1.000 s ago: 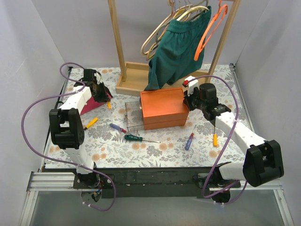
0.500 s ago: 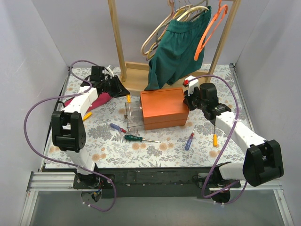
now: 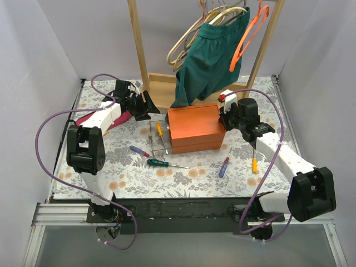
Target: Sort the tools into containers
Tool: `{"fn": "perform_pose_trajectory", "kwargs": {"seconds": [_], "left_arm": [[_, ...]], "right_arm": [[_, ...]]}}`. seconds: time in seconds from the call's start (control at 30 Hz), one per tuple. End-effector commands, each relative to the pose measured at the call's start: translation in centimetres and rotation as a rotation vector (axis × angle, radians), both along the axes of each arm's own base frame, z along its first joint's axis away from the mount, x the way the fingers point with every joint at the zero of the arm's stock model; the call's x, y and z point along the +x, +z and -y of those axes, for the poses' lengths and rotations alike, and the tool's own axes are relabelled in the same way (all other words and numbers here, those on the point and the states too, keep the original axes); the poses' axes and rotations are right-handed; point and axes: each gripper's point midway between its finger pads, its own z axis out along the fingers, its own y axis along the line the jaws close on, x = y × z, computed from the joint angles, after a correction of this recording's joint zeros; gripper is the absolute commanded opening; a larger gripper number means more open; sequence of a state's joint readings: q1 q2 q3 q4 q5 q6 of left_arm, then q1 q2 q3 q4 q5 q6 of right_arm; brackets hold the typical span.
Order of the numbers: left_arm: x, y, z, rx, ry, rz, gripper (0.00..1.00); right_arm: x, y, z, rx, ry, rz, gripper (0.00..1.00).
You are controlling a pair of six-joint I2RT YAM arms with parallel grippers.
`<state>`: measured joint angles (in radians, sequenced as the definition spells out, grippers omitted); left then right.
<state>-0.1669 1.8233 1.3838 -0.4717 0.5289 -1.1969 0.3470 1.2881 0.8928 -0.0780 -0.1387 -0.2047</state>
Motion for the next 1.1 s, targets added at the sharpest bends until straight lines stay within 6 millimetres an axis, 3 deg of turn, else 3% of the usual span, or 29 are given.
{"fn": "perform_pose_trajectory", "kwargs": {"seconds": [0.0, 0.1, 0.27, 0.43, 0.63, 0.97, 1.07], "left_arm": [[1.2, 4.9, -1.6, 0.077, 0.003, 0.168, 0.64], [1.6, 4.5, -5.7, 0.284, 0.003, 0.235, 0.65], [1.9, 3.3, -15.6, 0.560, -0.064, 0.301, 0.66], [0.7, 1.2, -23.0, 0.738, -0.182, 0.286, 0.65], [-1.2, -1.6, -27.2, 0.645, -0.395, 0.218, 0.61], [-3.0, -7.0, -28.9, 0.720, -0.624, 0.160, 0.50], [-2.4, -7.8, -29.6, 0.766, -0.618, 0.179, 0.51]], "right_arm": [[-2.5, -5.5, 4.1, -0.138, -0.111, -0.197, 0.01], [-2.5, -5.6, 4.0, -0.135, -0.109, -0.205, 0.01], [-2.6, -5.7, 3.8, -0.124, -0.106, -0.221, 0.01], [-2.5, -5.7, 3.5, -0.113, -0.100, -0.231, 0.01], [-2.2, -5.7, 3.2, -0.106, -0.093, -0.240, 0.01], [-2.6, -6.4, 3.1, -0.097, -0.097, -0.267, 0.01], [-2.7, -6.6, 3.0, -0.094, -0.096, -0.272, 0.01]]}}
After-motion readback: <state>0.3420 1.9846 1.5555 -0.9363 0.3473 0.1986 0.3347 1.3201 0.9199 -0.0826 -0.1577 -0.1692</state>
